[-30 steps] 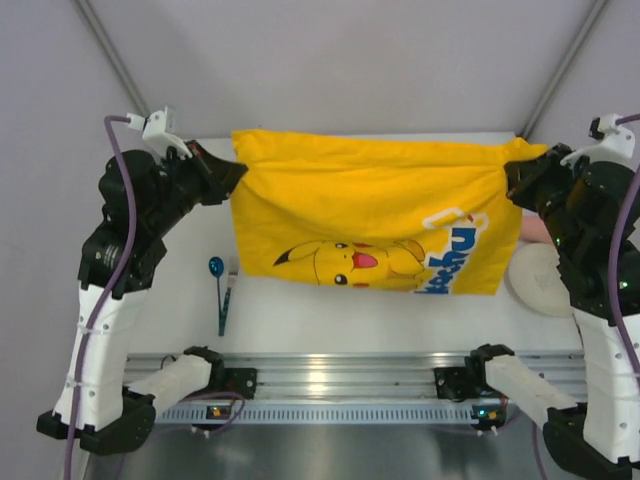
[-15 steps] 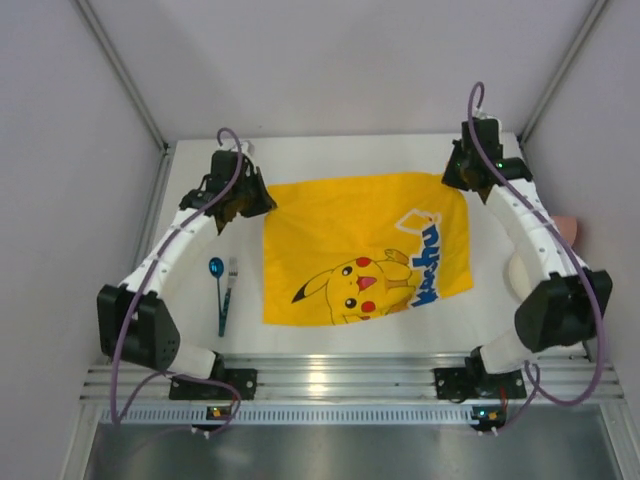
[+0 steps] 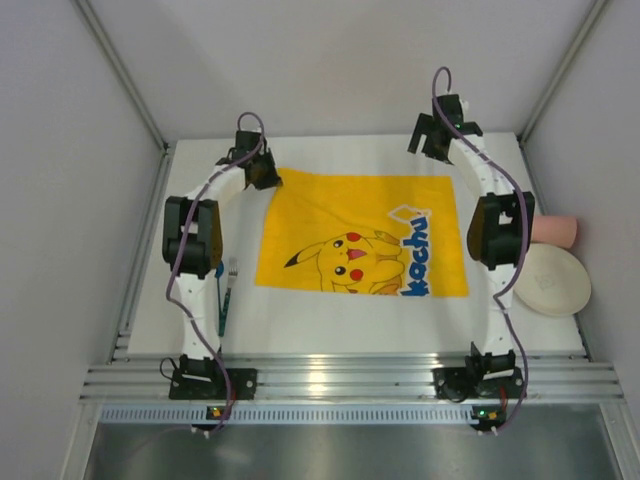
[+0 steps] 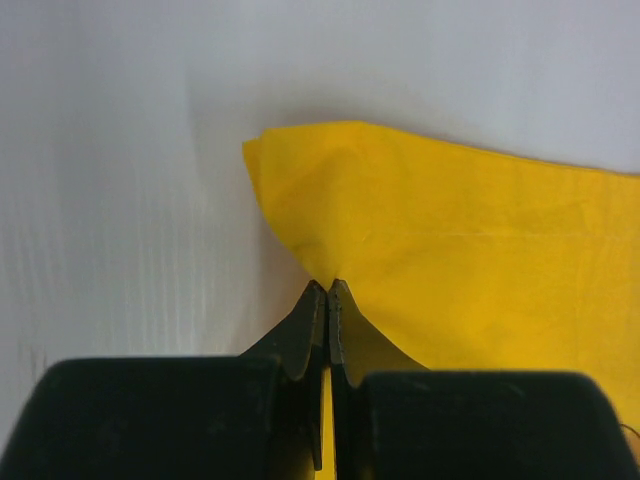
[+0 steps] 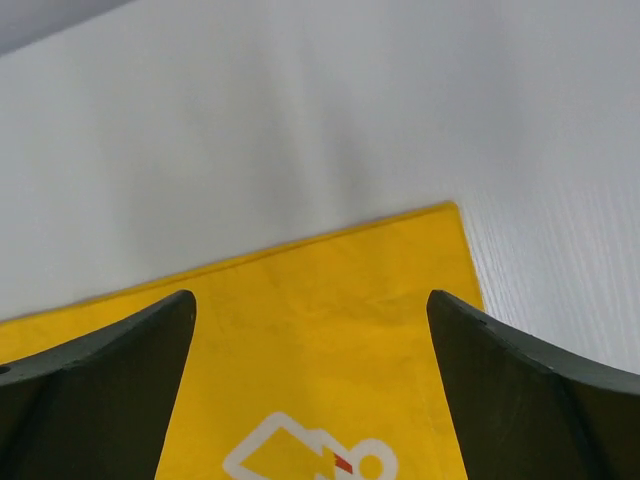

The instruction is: Set the dinner table for one person

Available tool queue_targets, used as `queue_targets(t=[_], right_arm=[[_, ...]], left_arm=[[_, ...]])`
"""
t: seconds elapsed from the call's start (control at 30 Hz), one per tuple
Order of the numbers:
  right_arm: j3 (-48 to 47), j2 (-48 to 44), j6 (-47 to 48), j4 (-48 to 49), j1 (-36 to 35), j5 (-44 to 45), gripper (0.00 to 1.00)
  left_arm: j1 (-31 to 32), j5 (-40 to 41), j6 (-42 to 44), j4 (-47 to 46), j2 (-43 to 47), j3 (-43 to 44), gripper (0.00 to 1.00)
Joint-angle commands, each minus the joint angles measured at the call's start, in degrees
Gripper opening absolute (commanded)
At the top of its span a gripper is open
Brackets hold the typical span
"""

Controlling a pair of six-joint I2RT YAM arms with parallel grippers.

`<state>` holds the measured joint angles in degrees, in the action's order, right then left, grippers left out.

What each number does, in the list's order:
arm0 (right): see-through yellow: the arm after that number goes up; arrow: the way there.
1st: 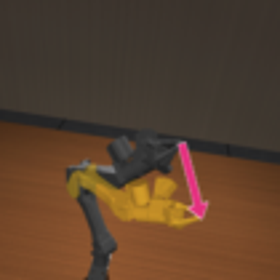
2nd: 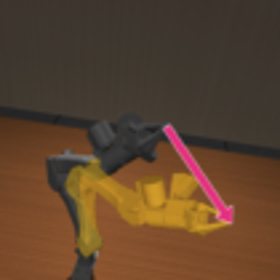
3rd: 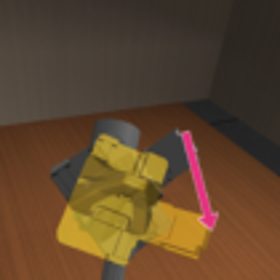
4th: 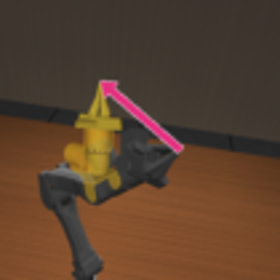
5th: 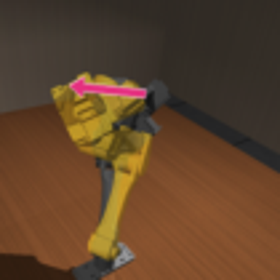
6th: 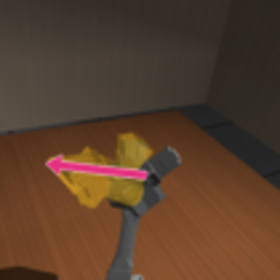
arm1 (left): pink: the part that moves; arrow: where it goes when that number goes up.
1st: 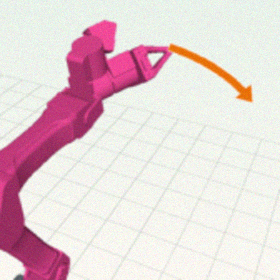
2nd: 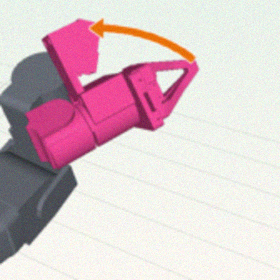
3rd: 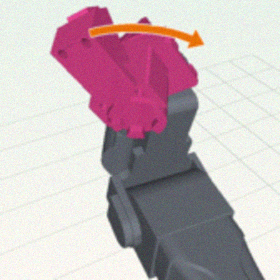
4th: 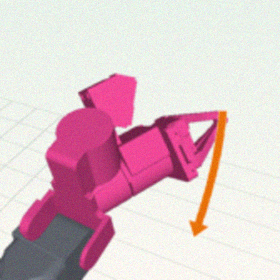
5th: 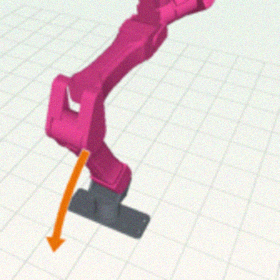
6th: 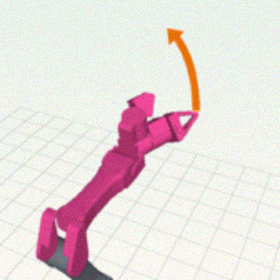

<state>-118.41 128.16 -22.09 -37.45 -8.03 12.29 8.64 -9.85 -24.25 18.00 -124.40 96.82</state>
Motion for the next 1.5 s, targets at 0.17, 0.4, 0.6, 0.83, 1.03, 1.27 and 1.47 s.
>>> queue_targets(t=[0.17,0.4,0.6,0.83,1.03,1.27,1.47], right_arm=[[-8.4,-1.1,0.4,-0.4,0.8,0.3,1.00],[10.1,-11.3,-4.1,0.6,0.4,-7.2,1.00],[25.1,-19.0,-4.5,0.0,-4.4,-12.0,1.00],[38.7,-21.6,-6.6,8.4,-3.9,-18.6,1.00],[31.6,-11.7,-4.9,8.8,-3.7,-20.2,1.00],[23.3,-4.6,-3.1,7.1,-2.2,-19.6,1.00],[21.3,-6.0,-3.0,6.3,-0.8,-20.3,1.00]], left_arm=[[-1.7,0.4,-2.8,0.4,-7.4,17.1,0.26],[-1.7,6.1,-7.5,1.2,-0.1,8.2,0.47],[-1.6,11.5,-5.2,4.1,11.9,-2.1,0.98],[-1.6,14.7,-0.3,10.8,28.7,-15.7,0.99],[-1.6,15.0,-0.9,12.9,37.7,-26.2,0.98],[-1.7,17.8,0.0,17.7,38.4,-29.4,0.98],[-1.7,15.9,-1.8,21.9,39.1,-30.3,0.99]])
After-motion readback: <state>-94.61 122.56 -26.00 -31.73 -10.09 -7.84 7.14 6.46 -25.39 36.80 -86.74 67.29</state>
